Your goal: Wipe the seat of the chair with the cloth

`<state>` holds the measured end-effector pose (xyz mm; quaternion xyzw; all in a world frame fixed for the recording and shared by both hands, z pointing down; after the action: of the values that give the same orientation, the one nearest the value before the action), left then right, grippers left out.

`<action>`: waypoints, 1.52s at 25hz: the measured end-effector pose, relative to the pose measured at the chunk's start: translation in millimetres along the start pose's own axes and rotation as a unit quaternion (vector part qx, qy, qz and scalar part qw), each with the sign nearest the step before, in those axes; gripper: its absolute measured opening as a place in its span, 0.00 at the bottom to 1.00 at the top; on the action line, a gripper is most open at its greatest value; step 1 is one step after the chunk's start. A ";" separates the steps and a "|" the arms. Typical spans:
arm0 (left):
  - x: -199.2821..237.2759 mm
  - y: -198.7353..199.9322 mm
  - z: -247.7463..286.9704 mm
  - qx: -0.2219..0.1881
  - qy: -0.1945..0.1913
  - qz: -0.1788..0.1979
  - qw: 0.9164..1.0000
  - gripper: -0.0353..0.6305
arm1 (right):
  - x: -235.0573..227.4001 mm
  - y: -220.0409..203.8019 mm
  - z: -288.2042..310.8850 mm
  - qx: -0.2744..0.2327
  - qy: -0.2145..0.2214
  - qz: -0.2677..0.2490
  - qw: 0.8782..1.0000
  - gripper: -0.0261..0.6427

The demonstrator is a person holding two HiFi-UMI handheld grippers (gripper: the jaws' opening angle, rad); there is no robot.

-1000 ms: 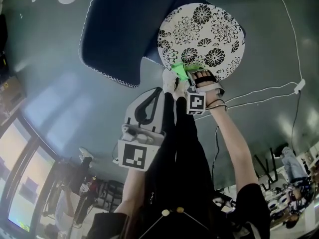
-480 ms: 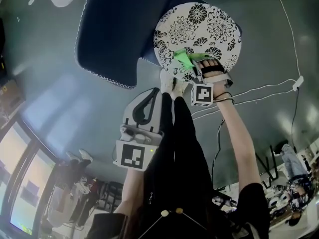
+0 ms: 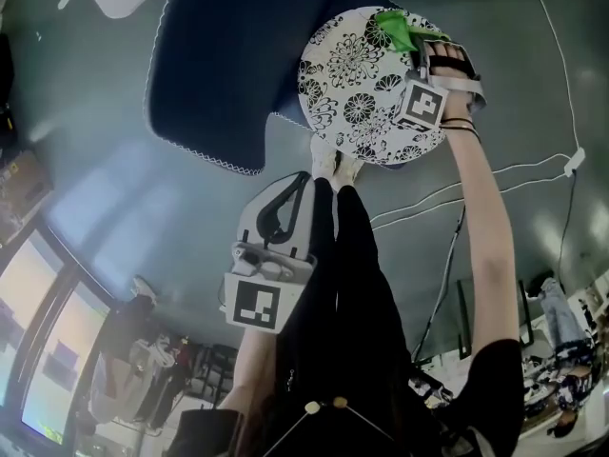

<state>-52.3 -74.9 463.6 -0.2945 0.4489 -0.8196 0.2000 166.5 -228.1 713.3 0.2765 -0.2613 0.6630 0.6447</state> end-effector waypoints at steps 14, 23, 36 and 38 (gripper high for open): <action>1.4 -4.9 6.0 0.016 -0.002 -0.001 1.000 0.06 | 50.0 -12.5 12.9 0.019 0.047 -0.042 0.998 0.11; -5.3 -2.2 9.9 0.014 -0.011 0.001 1.000 0.06 | 127.5 13.8 -59.3 -0.052 0.074 -0.046 0.995 0.11; -14.8 -6.0 6.1 0.011 -0.018 0.004 1.000 0.06 | 230.5 27.0 -155.0 -0.097 0.156 -0.051 0.982 0.11; -16.1 -6.9 4.3 0.011 -0.018 0.004 1.000 0.06 | 236.5 27.8 -162.4 -0.096 0.162 -0.052 0.981 0.11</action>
<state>-37.8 -64.5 466.5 -0.3056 0.4368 -0.8184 0.2145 130.1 53.2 764.6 0.1152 -0.2008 0.6367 0.7356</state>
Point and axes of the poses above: the fingertips, and each gripper's own axes: z forward along the fingers, x to its left, y out of its top, the point moved 4 cm from there along -z, backward along the fingers, and after that the axes turned 6 degrees about -y, right-handed, at the moved point
